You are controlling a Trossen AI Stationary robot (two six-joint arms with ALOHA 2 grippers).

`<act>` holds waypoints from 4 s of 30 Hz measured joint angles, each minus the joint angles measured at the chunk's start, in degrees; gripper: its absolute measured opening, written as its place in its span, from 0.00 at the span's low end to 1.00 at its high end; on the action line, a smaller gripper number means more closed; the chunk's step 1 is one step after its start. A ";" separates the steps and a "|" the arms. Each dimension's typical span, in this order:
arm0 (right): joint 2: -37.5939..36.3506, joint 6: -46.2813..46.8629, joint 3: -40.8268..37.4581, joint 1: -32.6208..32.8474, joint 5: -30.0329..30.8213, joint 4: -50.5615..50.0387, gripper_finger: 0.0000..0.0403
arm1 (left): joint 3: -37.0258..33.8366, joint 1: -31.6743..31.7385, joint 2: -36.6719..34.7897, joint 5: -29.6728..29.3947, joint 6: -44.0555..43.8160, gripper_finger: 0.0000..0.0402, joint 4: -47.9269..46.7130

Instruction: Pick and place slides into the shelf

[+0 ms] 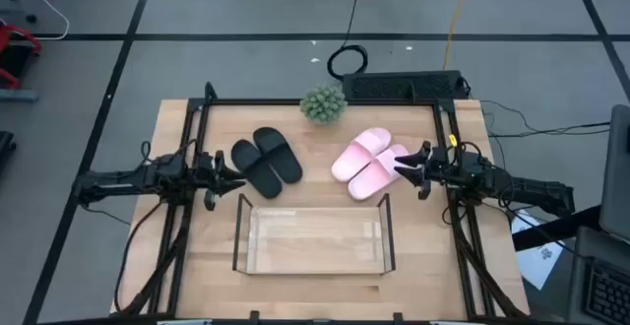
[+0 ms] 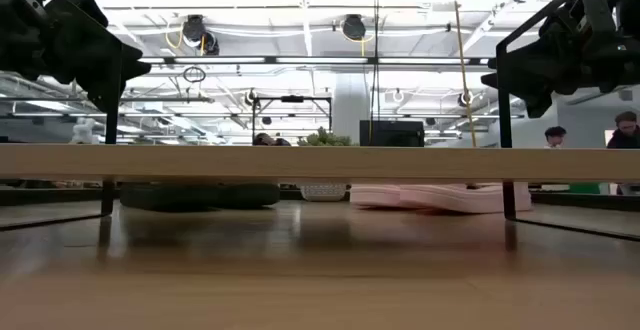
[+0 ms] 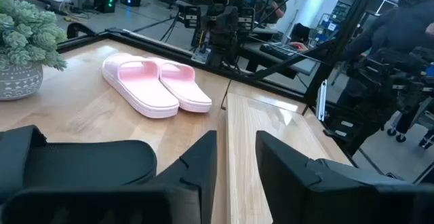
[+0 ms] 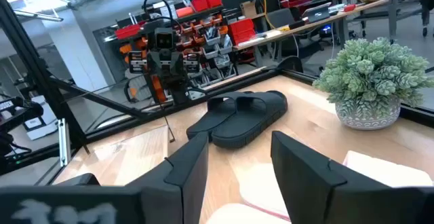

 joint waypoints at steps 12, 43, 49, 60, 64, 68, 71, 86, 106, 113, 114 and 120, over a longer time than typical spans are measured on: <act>0.00 -0.01 0.00 0.01 0.00 0.00 0.38 | 0.00 0.01 -0.01 0.01 0.00 0.26 -0.01; 0.00 0.00 -0.02 0.00 -0.02 0.02 0.38 | 0.00 0.02 -0.01 -0.01 0.00 0.26 -0.02; 0.00 0.00 0.00 0.01 0.00 0.01 0.38 | -0.01 0.02 -0.02 -0.01 0.00 0.26 0.00; 0.00 2.00 0.00 0.02 0.00 0.45 0.38 | 0.01 0.02 -0.02 0.01 0.00 0.26 0.00; 0.02 14.69 0.00 0.02 0.85 4.94 0.38 | -0.01 0.00 -0.01 -0.06 0.11 0.26 0.20; 0.01 21.37 -0.02 0.01 4.70 13.74 0.38 | -0.01 0.00 0.00 -3.96 2.27 0.26 4.70; 0.00 21.92 -0.02 0.02 6.84 20.43 0.38 | -0.01 0.01 0.00 -5.01 0.66 0.26 11.89; 0.00 15.19 0.00 0.02 6.55 46.12 0.38 | -0.01 0.02 0.00 -4.49 -11.94 0.26 48.88; 30.32 2.14 51.25 0.00 -23.67 26.65 0.38 | 57.60 0.00 26.05 -8.96 0.03 0.26 -8.92; 52.37 -0.72 76.50 0.02 -25.61 -13.66 0.38 | 76.49 0.00 44.65 -6.77 -6.48 0.26 -37.70; 54.99 -1.31 78.77 0.02 -25.61 -18.62 0.38 | 77.86 0.00 46.73 -6.31 -7.91 0.26 -42.01; 64.97 -4.79 81.92 0.01 -23.73 -36.43 0.38 | 77.15 -0.62 55.59 -4.50 -14.31 0.26 -54.93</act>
